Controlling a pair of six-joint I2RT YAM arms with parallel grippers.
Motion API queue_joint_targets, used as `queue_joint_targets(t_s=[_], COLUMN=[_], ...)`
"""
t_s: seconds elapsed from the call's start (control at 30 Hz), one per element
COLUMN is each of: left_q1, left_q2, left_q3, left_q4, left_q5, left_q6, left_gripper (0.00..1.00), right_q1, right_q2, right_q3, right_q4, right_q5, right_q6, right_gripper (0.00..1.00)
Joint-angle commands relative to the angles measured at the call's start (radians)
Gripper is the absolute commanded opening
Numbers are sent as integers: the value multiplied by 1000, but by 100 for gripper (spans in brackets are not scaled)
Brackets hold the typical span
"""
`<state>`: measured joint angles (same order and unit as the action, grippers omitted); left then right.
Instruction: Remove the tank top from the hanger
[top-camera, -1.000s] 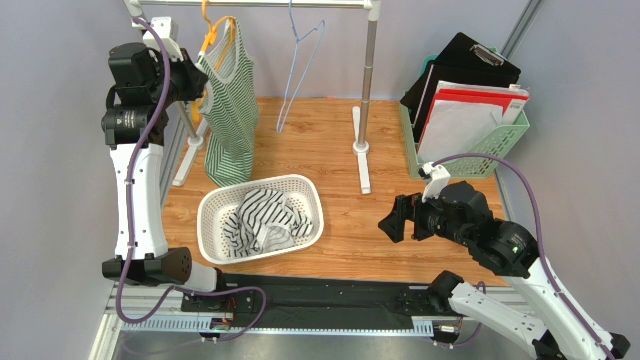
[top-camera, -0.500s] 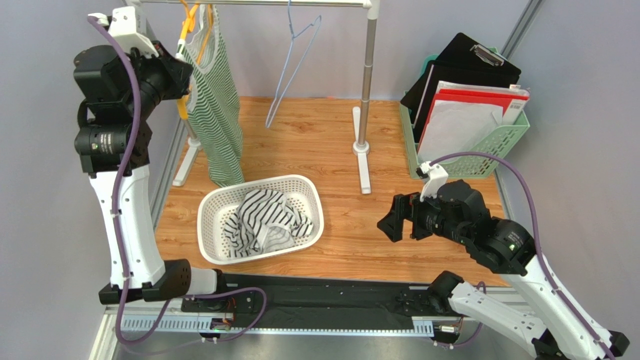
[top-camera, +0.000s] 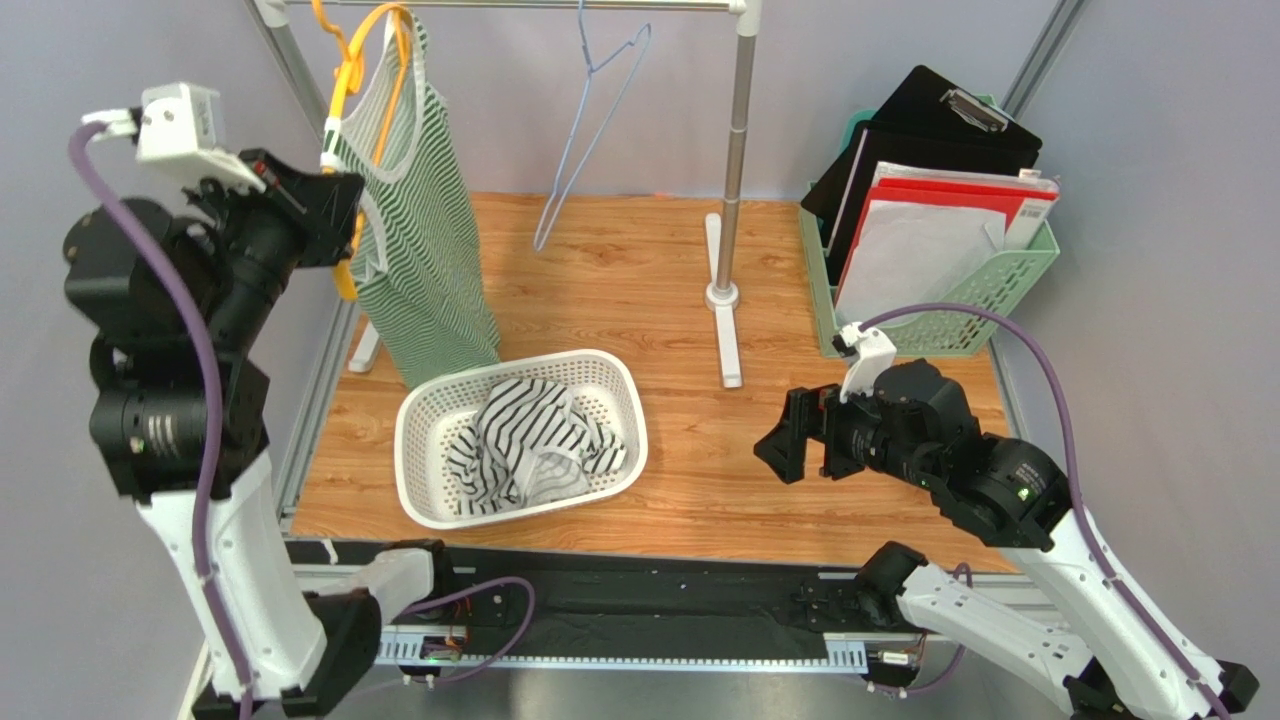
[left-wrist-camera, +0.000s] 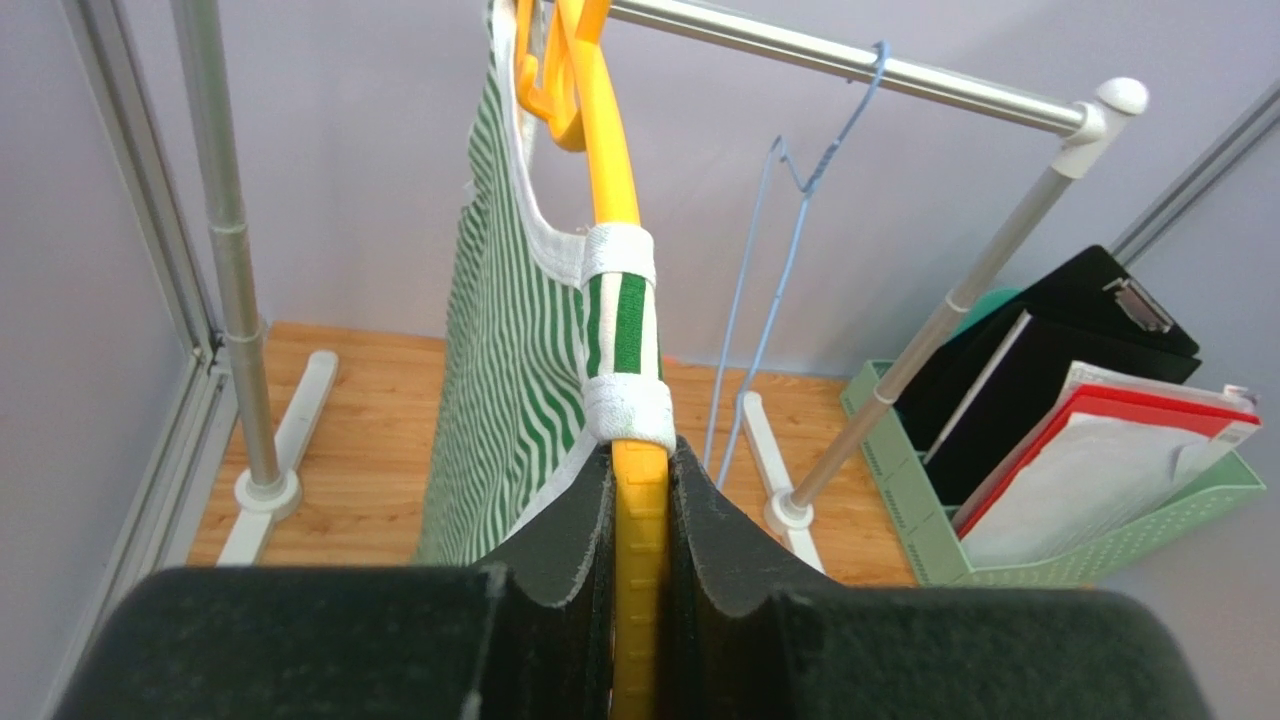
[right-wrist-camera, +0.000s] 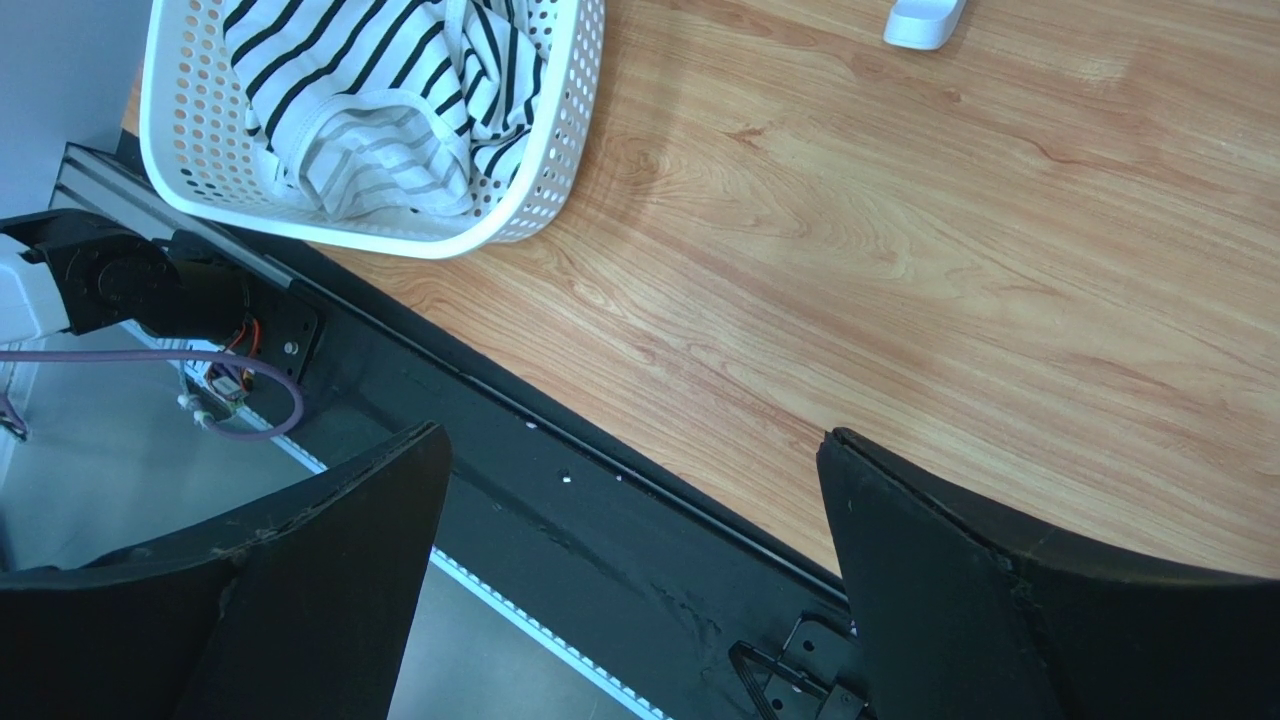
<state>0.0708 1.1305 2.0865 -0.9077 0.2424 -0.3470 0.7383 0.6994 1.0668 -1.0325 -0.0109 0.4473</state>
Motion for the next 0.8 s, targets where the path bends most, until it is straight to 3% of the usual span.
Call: queue_joint_targets(t_s=[0.0,0.4,0.77], left_q1=[4,6,4], left_q2=[-175,-393,-429], left_q3=[-60,-105,-115], left_q4=[142,50,185], left_q5=[-37,17,425], left_q6=[-41,-93,-233], left_gripper=[0,0,0], right_q1=[1,1,1], right_q2=[-1,14,25], right_q3=[9,4,10], right_q4=[42,55,66], right_q5=[-15,-23,-44], right_q6=[2,4,-9], right_gripper=[100,100,100])
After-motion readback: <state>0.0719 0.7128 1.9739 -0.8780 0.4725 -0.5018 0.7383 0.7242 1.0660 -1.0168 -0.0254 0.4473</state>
